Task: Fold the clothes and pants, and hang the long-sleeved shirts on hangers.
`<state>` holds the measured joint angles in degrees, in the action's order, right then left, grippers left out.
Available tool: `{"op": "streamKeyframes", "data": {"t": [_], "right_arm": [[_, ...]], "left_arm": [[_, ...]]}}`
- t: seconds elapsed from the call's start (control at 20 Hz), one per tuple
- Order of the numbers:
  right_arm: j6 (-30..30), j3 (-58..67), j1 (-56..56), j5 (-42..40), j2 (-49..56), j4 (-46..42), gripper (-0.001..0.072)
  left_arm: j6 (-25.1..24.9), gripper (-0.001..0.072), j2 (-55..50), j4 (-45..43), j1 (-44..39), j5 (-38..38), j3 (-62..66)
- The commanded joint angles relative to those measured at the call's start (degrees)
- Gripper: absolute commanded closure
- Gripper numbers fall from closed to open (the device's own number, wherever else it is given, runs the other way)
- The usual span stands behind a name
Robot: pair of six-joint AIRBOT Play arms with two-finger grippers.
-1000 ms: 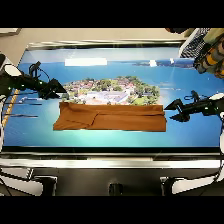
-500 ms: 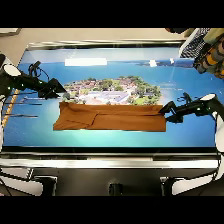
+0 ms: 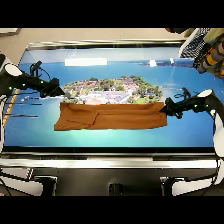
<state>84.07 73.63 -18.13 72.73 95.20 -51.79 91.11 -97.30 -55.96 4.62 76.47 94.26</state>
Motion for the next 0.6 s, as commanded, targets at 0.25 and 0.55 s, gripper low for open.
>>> {"op": "streamKeyframes", "data": {"t": [0.25, 0.55], "right_arm": [[9.46, 9.94, 0.11, 12.33, -12.48, -2.01, 0.0681], [16.98, 19.91, 0.11, 21.35, -20.39, -9.84, 0.0681]], "left_arm": [[11.28, 0.0693, -2.64, 5.81, -20.09, -16.46, -5.53], [12.48, 0.0694, -11.08, 25.55, -36.87, -35.67, -5.53]]}}
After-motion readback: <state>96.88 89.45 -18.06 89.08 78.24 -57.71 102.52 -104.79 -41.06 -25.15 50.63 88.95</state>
